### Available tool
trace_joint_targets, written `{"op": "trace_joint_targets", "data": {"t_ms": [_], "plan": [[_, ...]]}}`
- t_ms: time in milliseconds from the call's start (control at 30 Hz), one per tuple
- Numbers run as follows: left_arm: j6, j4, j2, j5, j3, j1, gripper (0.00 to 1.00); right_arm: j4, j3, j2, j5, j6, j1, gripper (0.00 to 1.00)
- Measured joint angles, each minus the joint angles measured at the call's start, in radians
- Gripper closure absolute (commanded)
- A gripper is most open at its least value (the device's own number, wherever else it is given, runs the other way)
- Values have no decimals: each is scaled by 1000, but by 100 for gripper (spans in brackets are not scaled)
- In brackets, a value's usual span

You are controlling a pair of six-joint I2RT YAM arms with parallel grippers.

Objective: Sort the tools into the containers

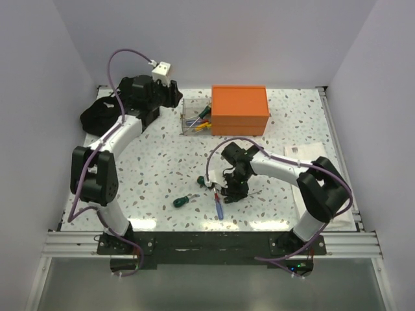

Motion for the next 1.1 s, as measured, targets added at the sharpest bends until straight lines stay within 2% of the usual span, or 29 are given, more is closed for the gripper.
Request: {"op": "trace_joint_targets", "data": {"t_ms": [33,100,267,400,433,533,600,667,733,767,867,933,1100], "plan": [[0,-3,-7,-3,-8,0,47,4,1,9,7,17,5,93],[3,-10,-23,-11,-29,1,47,-10,18,20,22,50,10,100],[10,-32,-64,-20,-78,8,47,-122,143,6,71,48,9,100],[-2,-34,-82,-20,-87,18,47,-253,343,-2,83,27,-27,100],[-6,-34,-85,-20,-88,19,47,-271,413,2,80,31,-40,97],[-9,-33,-101,-20,-103,21,47,-338,651,55,61,29,-69,60],[-4,-37,-123,-21,-128,21,47,-357,753,106,58,14,-79,53],[10,-45,-146,-26,-145,21,47,-352,710,115,65,-24,-82,42],[26,-45,-162,-29,-151,22,47,-310,534,80,84,-77,-84,33],[32,-45,-167,-32,-151,23,47,-290,389,46,100,-132,-84,32],[47,-45,-178,-37,-153,24,47,-281,88,-51,124,-252,-84,29],[52,-44,-185,-37,-163,24,47,-307,4,-113,126,-311,-76,27],[53,-46,-196,-35,-209,24,47,-329,-14,-223,112,-401,-40,25]]}}
